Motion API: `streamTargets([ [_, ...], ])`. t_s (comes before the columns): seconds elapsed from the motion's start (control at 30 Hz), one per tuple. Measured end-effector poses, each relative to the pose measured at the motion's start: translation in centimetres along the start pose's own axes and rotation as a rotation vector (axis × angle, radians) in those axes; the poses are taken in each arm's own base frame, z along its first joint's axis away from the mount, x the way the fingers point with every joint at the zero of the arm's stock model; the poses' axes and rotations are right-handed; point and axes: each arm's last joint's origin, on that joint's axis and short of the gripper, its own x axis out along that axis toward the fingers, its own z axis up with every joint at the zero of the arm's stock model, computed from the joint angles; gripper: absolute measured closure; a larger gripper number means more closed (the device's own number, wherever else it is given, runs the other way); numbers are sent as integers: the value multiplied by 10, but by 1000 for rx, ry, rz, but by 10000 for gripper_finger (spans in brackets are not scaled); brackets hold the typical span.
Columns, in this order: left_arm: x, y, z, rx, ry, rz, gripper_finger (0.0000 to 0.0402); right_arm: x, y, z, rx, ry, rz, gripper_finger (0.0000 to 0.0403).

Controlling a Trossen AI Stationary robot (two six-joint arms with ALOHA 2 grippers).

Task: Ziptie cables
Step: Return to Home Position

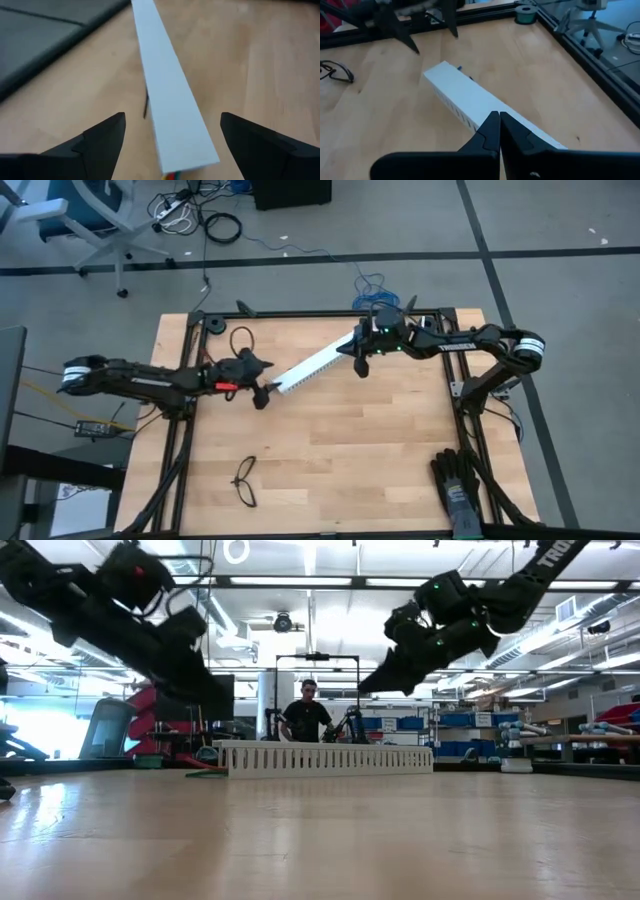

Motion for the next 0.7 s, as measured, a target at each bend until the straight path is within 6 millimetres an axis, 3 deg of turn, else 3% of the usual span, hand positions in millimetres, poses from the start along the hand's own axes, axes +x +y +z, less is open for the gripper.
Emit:
streamTargets([
  [0.33, -39, 8, 24, 33, -229, 50, 63, -34, 8, -5, -17, -140, -24, 403],
  [0.57, -56, 15, 8, -7, -342, 98, 63, -57, 14, -26, 26, -145, -40, 403],
  [0.7, -60, 17, -4, -40, -451, 95, 63, -67, 17, -39, 34, -236, -13, 403],
])
